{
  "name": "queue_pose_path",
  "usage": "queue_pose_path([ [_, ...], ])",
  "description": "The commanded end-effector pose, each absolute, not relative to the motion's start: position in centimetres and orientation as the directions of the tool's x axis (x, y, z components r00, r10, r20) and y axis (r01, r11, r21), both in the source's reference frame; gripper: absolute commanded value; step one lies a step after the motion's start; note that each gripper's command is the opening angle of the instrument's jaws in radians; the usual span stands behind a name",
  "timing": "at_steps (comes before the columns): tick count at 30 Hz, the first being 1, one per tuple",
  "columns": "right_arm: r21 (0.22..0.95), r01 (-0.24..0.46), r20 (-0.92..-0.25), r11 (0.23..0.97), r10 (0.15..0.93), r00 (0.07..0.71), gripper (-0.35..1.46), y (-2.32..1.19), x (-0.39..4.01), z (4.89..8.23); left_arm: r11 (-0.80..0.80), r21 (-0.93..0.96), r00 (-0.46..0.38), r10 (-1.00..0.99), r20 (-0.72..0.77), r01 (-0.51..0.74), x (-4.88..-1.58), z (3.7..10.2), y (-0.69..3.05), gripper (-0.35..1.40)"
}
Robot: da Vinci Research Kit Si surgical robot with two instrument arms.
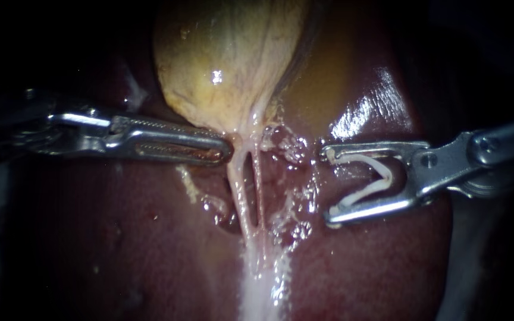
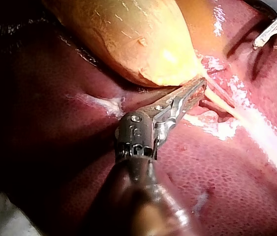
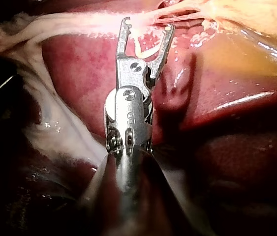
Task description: Clipping first clip left tube
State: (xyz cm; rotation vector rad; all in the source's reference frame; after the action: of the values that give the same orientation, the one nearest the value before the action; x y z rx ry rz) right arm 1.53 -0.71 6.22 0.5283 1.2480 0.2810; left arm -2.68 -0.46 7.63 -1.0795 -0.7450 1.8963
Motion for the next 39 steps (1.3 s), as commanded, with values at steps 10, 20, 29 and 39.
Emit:
queue_pose_path([
  [10,0.524,0.080,-0.823,0.848,0.480,0.304,0.49,-0.72,1.54,6.22,-0.492,-0.794,-0.303,0.865,-0.400,-0.358,-2.58,7.43,-0.48,-0.35],
  [20,0.524,0.080,-0.823,0.848,0.480,0.304,0.49,-0.72,1.55,6.22,-0.482,-0.800,-0.288,0.872,-0.396,-0.357,-2.50,6.85,-0.50,-0.35],
  [29,0.523,0.078,-0.824,0.849,0.480,0.302,0.49,-0.73,1.58,6.23,-0.489,-0.798,-0.283,0.869,-0.407,-0.352,-2.48,6.74,-0.50,-0.35],
  [39,0.508,0.095,-0.834,0.856,0.462,0.300,0.49,-0.97,1.97,6.42,-0.489,-0.798,-0.282,0.869,-0.407,-0.353,-2.50,6.73,-0.50,-0.35],
])
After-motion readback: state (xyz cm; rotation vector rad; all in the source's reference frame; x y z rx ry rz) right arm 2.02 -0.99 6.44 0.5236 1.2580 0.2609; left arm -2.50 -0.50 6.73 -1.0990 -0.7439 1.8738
